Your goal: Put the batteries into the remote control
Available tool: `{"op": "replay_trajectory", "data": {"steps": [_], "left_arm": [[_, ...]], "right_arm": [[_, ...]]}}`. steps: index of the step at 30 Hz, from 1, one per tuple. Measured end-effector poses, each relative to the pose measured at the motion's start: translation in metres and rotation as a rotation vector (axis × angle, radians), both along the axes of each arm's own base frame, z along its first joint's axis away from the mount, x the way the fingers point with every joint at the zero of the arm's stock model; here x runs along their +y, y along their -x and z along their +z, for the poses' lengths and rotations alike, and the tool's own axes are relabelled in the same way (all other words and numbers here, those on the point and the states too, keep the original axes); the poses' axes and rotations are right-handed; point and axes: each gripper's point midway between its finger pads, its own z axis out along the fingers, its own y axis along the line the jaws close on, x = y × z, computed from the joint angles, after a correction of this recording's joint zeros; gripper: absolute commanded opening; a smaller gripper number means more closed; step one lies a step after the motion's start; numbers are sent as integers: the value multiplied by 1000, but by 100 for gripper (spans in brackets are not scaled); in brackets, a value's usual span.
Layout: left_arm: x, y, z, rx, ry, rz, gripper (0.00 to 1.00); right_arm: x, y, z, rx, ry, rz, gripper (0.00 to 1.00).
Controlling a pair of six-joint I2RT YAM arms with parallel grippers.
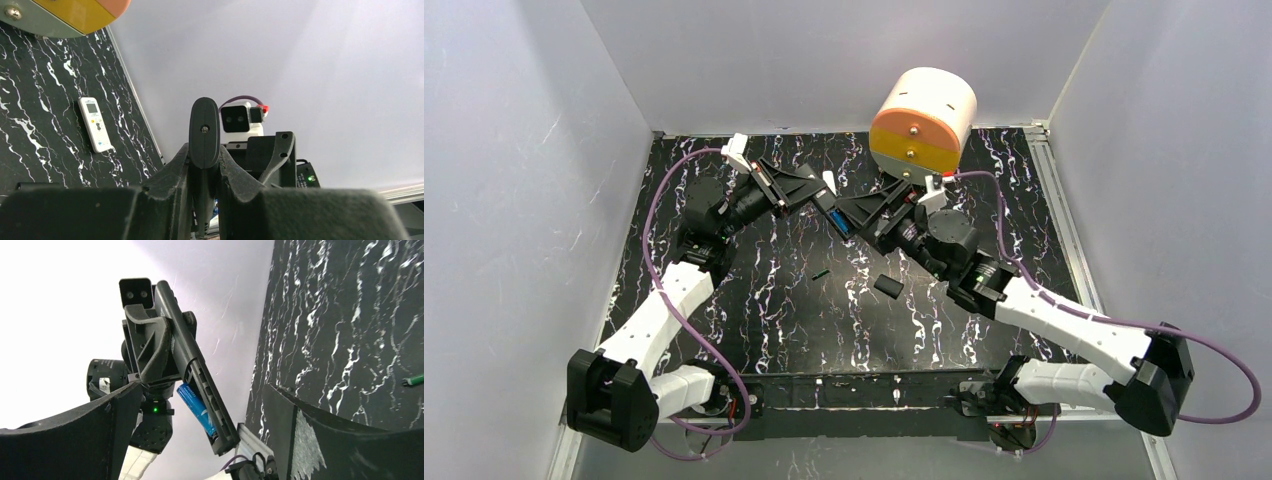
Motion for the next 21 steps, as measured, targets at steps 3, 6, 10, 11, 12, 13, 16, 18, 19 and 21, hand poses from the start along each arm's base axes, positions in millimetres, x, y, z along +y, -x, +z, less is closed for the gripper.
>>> {"op": "replay_trajectory", "data": {"steps": [3, 6, 10, 11, 12, 13, 16, 18, 19, 21], "left_arm": [[0, 0, 1, -3, 6, -1, 0], [0, 0, 2, -6, 8, -1, 0], [0, 1, 2, -7, 7, -3, 0], [0, 1, 2, -6, 7, -3, 0], [0, 1, 1, -6, 7, -4, 0], [0, 1, 1, -6, 7, -6, 0], [0, 1, 1, -5, 6, -7, 0], [-1, 2, 1, -9, 8, -10, 0], [-1, 2, 1, -9, 8, -10, 0], [-1, 2, 2, -14, 11, -11, 0]], "right_arm": [[12, 0, -2, 26, -35, 38, 99], [22, 1, -4, 47, -57, 72, 99], [31, 3, 0, 51, -66, 109, 94], [32, 4, 3, 47, -70, 117, 92], [33, 5, 5, 44, -74, 123, 89], [33, 5, 8, 40, -78, 125, 86], [33, 6, 12, 34, -84, 128, 78], [33, 6, 10, 39, -79, 128, 73], [33, 6, 9, 39, -76, 128, 71], [33, 5, 7, 45, -71, 127, 67]]}}
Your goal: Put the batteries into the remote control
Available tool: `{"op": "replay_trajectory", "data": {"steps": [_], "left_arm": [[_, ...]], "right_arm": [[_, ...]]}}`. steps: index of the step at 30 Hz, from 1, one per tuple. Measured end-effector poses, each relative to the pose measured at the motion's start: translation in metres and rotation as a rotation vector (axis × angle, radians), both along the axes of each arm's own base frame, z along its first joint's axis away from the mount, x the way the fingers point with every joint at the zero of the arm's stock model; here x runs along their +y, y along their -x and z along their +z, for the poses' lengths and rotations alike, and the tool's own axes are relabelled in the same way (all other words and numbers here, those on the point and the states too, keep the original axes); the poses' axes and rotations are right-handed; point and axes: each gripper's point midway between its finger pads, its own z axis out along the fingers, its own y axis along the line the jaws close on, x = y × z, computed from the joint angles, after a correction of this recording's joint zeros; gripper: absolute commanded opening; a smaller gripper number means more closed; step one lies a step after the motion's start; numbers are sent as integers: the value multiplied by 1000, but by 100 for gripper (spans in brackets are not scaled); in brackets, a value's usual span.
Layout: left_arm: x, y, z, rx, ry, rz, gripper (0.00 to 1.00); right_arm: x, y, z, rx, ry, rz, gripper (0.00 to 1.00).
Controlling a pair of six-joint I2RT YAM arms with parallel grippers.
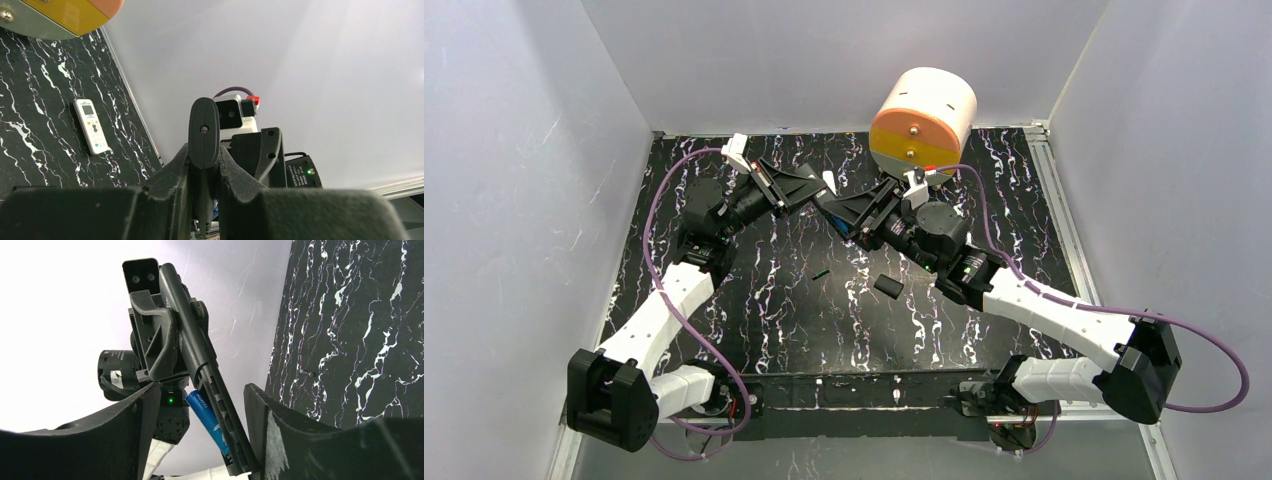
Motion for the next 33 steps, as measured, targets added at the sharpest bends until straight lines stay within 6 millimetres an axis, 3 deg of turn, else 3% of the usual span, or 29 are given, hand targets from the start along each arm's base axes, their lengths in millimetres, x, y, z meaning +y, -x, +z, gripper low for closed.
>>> {"op": "replay_trajectory", "data": {"steps": [12, 26, 28, 31, 33], "left_arm": [[0, 1, 3, -5, 13, -2, 0], [1, 0, 4, 5, 27, 1, 0], [1, 0, 5, 9, 29, 2, 0], [2, 0, 5, 15, 34, 0, 0], [1, 0, 4, 13, 28, -3, 0]], "right_arm": [[-2, -3, -6, 27, 13, -2, 47], [-3, -3, -5, 33, 1, 11, 37], [-2, -3, -5, 29, 0, 15, 42], [-2, -4, -4, 20, -4, 17, 71], [-3, -4, -3, 16, -9, 16, 82]]}}
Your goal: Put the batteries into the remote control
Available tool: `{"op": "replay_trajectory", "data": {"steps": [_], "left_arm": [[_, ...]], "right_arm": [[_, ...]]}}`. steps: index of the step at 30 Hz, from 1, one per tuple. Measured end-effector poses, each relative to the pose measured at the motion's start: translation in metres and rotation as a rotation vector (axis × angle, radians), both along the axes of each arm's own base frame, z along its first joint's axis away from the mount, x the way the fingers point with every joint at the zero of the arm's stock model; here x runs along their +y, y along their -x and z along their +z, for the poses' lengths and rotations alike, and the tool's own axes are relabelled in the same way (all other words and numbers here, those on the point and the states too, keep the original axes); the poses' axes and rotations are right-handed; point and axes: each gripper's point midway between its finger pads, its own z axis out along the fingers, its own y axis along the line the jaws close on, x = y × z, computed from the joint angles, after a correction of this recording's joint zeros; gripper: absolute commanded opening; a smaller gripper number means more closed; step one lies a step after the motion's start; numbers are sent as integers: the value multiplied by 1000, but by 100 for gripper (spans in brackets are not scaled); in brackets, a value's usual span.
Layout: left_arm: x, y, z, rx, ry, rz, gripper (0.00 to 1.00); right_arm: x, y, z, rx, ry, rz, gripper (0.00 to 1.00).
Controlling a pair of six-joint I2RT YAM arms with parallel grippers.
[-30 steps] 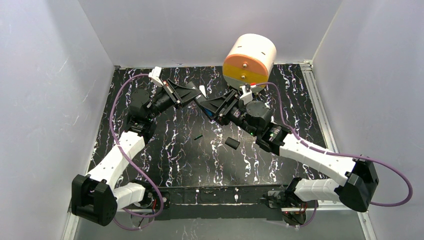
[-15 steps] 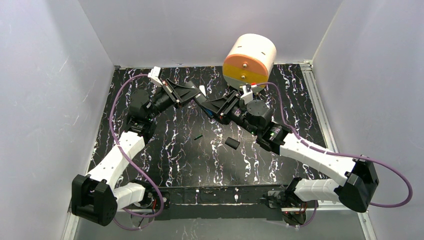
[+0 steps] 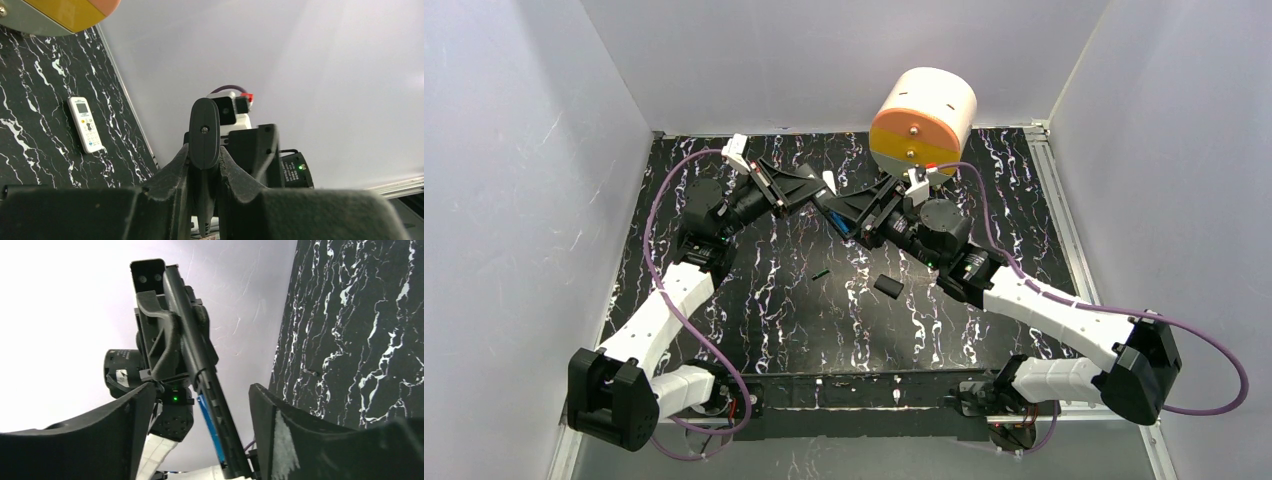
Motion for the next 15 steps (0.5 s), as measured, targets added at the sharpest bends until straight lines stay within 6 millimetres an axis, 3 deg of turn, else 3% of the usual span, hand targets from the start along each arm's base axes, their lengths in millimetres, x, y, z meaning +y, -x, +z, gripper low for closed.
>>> {"op": "replay_trajectory", "data": {"steps": [3, 8, 15], "left_arm": [[-1, 1, -3, 7, -9, -7, 0], [-1, 2, -4, 9, -11, -14, 0], [-2, 3, -4, 17, -7, -25, 0]], "right_arm": [[-2, -1, 6, -21, -15, -5, 80], [-13, -1, 10, -67, -47, -20, 63], [-14, 4, 7, -133, -36, 11, 51]]}}
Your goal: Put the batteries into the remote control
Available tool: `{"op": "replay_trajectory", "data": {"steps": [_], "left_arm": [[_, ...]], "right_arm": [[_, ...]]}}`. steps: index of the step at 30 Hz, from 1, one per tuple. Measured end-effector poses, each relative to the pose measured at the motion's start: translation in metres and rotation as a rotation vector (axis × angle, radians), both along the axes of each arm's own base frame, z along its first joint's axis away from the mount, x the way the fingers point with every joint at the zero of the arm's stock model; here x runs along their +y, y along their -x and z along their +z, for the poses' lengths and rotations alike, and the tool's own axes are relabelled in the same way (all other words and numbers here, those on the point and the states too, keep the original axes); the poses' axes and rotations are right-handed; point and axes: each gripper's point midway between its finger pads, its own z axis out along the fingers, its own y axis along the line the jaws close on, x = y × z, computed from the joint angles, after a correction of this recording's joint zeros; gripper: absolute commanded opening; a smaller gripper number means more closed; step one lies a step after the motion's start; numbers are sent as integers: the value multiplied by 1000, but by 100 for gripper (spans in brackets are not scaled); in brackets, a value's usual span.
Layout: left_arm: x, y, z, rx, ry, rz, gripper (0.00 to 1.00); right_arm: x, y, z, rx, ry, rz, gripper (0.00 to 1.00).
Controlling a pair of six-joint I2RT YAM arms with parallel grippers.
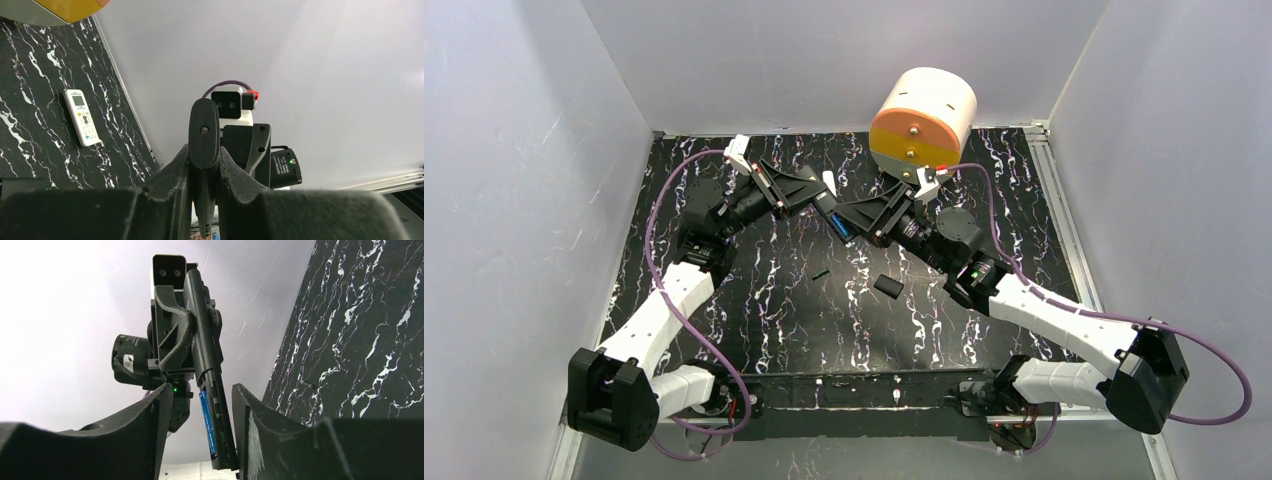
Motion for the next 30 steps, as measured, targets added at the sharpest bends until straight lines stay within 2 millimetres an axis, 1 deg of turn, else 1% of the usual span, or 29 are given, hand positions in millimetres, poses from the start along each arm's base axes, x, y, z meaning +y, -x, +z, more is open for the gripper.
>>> {"op": "replay_trajectory", "data": {"steps": [4, 8, 11, 14, 16, 17, 21, 22, 23, 26, 28, 30], "left_arm": [[-1, 2, 1, 9, 7, -12, 0], [-1, 4, 2, 15, 15, -22, 0], [-1, 4, 3, 19, 18, -24, 0], [-1, 4, 2, 22, 19, -24, 0], [-1, 4, 2, 24, 18, -23, 0], [-1, 4, 1, 26, 17, -23, 0], [1, 2, 1, 18, 10, -17, 0], [1, 2, 0, 16, 8, -15, 0], [2, 1, 0, 10, 4, -11, 0], [9, -5, -5, -6, -23, 17, 0], [18, -8, -14, -14, -65, 46, 0], [28, -7, -28, -18, -136, 83, 0]], "right_arm": [[2, 4, -2, -37, 28, 26, 37], [2, 5, -5, -57, 48, 37, 29], [2, 5, -6, -70, 58, 43, 26], [2, 5, -6, -85, 69, 41, 27], [2, 5, -7, -92, 76, 40, 30], [2, 5, -7, -95, 80, 39, 35], [2, 4, -12, -95, 108, 40, 61], [2, 5, -13, -96, 118, 41, 66], [1, 5, -15, -94, 131, 40, 68], [-6, 3, -20, -101, 185, 28, 70], [-16, -3, -19, -114, 238, 3, 71], [-26, -11, -13, -131, 306, -36, 73]]}}
